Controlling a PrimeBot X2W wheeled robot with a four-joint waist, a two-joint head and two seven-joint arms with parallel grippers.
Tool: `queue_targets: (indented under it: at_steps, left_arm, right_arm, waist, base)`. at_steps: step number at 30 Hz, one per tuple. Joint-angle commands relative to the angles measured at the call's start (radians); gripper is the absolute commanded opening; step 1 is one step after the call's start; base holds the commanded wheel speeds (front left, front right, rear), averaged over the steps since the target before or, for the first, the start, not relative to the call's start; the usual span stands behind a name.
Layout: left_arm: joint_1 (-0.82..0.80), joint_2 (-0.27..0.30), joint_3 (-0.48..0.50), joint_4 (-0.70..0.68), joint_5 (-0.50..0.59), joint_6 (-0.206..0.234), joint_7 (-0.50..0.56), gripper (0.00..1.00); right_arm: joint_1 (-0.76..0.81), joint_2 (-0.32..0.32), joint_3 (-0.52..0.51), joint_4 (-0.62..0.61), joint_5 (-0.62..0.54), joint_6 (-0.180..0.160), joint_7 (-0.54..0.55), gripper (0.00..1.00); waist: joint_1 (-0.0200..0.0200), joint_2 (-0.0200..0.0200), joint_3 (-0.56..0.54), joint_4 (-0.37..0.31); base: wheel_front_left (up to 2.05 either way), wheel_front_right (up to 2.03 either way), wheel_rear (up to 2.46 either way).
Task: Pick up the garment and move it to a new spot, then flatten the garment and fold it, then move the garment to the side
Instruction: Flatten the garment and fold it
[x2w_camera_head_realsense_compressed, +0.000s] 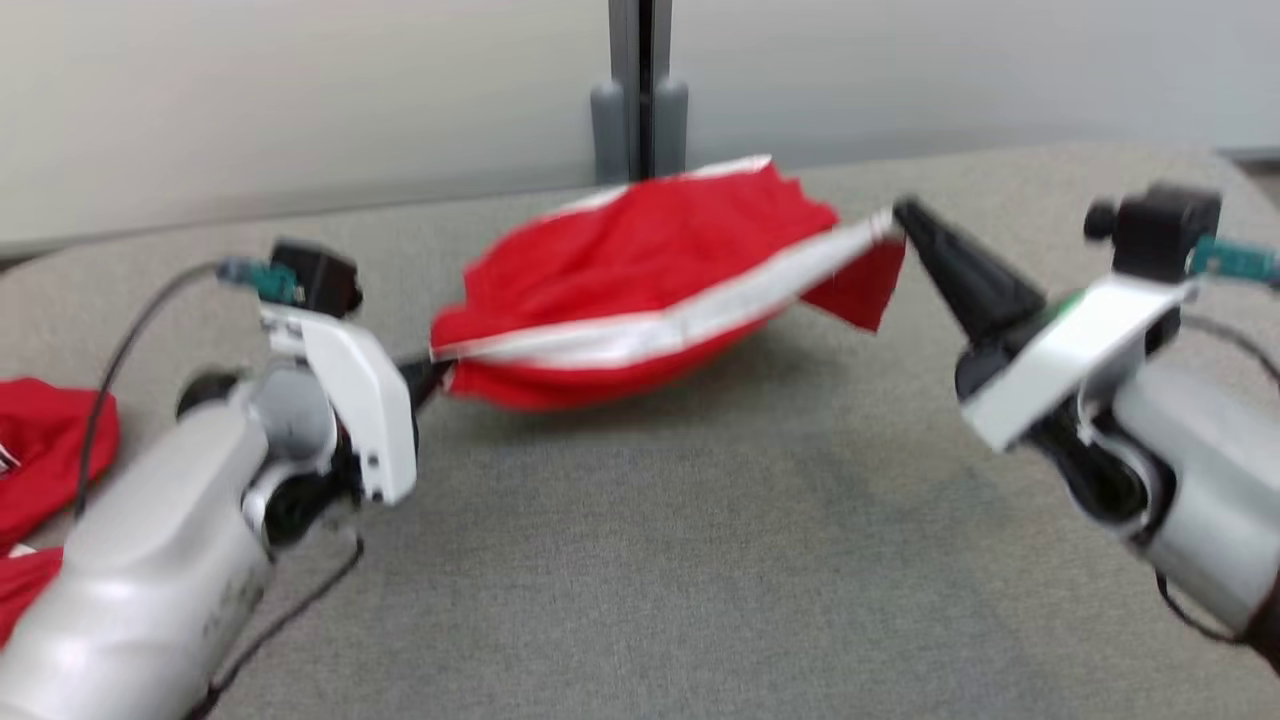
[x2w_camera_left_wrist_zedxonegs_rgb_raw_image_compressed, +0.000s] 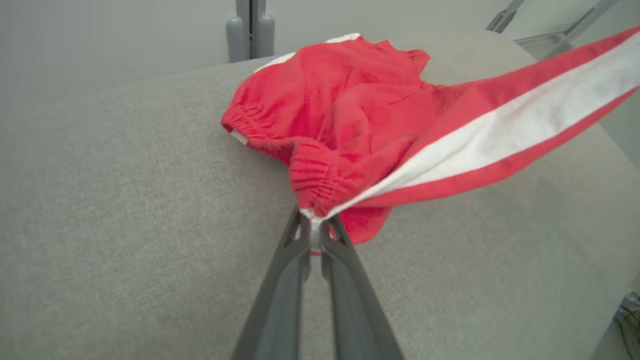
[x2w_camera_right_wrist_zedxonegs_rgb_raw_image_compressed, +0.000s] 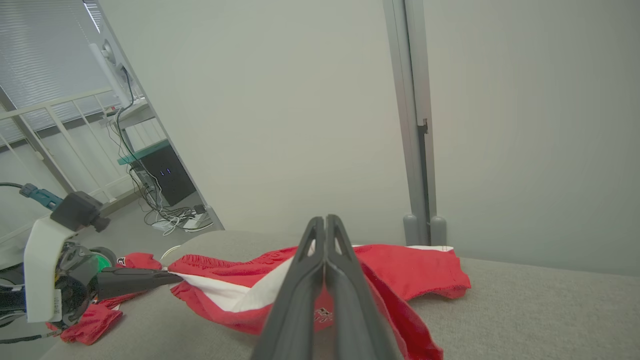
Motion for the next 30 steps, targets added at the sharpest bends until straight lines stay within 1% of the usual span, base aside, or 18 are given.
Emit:
queue_targets:
  at_steps: [1,3,7,10,14,17,20,24,25,26,27,30]
  left_arm:
    - [0.029,0.014,-0.001,-0.013,-0.016,-0.002,0.008,0.0]
    - [0.088,0.031,-0.013,-0.056,-0.037,0.002,0.035,0.0]
    - [0.194,0.074,-0.021,-0.177,-0.078,0.041,0.077,0.0]
    - [0.267,0.115,-0.024,-0.297,-0.116,0.085,0.116,0.0]
    - [0.344,0.169,-0.024,-0.458,-0.163,0.157,0.167,0.0]
    - [0.366,0.196,-0.016,-0.543,-0.188,0.205,0.195,0.0]
    - [0.35,0.211,-0.015,-0.576,-0.209,0.238,0.246,0.0]
    - [0.287,0.21,-0.012,-0.556,-0.256,0.253,0.351,0.0]
    - [0.259,0.208,-0.009,-0.551,-0.259,0.251,0.377,0.0]
    - [0.259,0.208,-0.009,-0.551,-0.259,0.251,0.377,0.0]
    - [0.227,0.204,-0.009,-0.544,-0.255,0.235,0.394,0.0]
    - [0.138,0.184,-0.014,-0.484,-0.235,0.217,0.442,0.0]
  right_arm:
    - [0.026,-0.013,0.0,-0.008,0.007,0.0,-0.005,0.0]
    - [0.093,-0.033,0.005,-0.032,0.023,0.0,-0.006,0.0]
    - [0.199,-0.087,-0.006,-0.092,0.014,0.0,-0.006,0.0]
    - [0.278,-0.13,-0.04,-0.137,-0.022,0.0,-0.007,0.0]
    - [0.382,-0.176,-0.114,-0.19,-0.062,0.0,-0.007,0.0]
    - [0.431,-0.188,-0.169,-0.226,-0.079,0.0,-0.007,0.0]
    - [0.437,-0.183,-0.213,-0.24,-0.099,0.0,0.015,0.0]
    - [0.38,-0.15,-0.262,-0.228,-0.106,0.0,0.075,0.0]
    - [0.356,-0.142,-0.277,-0.225,-0.103,0.0,0.092,0.0]
    - [0.356,-0.142,-0.277,-0.225,-0.103,0.0,0.092,0.0]
    - [0.331,-0.133,-0.286,-0.218,-0.101,0.0,0.109,0.0]
    - [0.248,-0.101,-0.305,-0.183,-0.105,0.0,0.15,0.0]
  waist:
    - [0.0,-0.0001,-0.076,-0.003]
    - [0.0,-0.0001,-0.11,-0.001]
    - [0.0,-0.0001,-0.143,0.004]
    - [0.0,-0.0001,-0.16,0.012]
    - [0.0,-0.0001,-0.172,0.029]
    - [0.0,-0.0001,-0.168,0.037]
    - [0.0,-0.0001,-0.153,0.044]
    - [0.0,-0.0001,-0.107,0.047]
    - [0.0,-0.0001,-0.076,0.048]
    - [0.0,-0.0001,-0.076,0.048]
    - [0.0,-0.0001,-0.048,0.049]
    - [0.0,-0.0001,0.034,0.058]
  base:
    - [0.0,0.0,0.0]
    - [0.0,0.0,0.0]
    - [0.0,0.0,0.0]
    - [0.0,0.0,0.0]
    - [0.0,0.0,0.0]
    - [0.0,0.0,0.0]
    - [0.0,0.0,0.0]
    - [0.0,0.0,0.0]
    - [0.0,0.0,0.0]
    - [0.0,0.0,0.0]
    - [0.0,0.0,0.0]
    - [0.0,0.0,0.0]
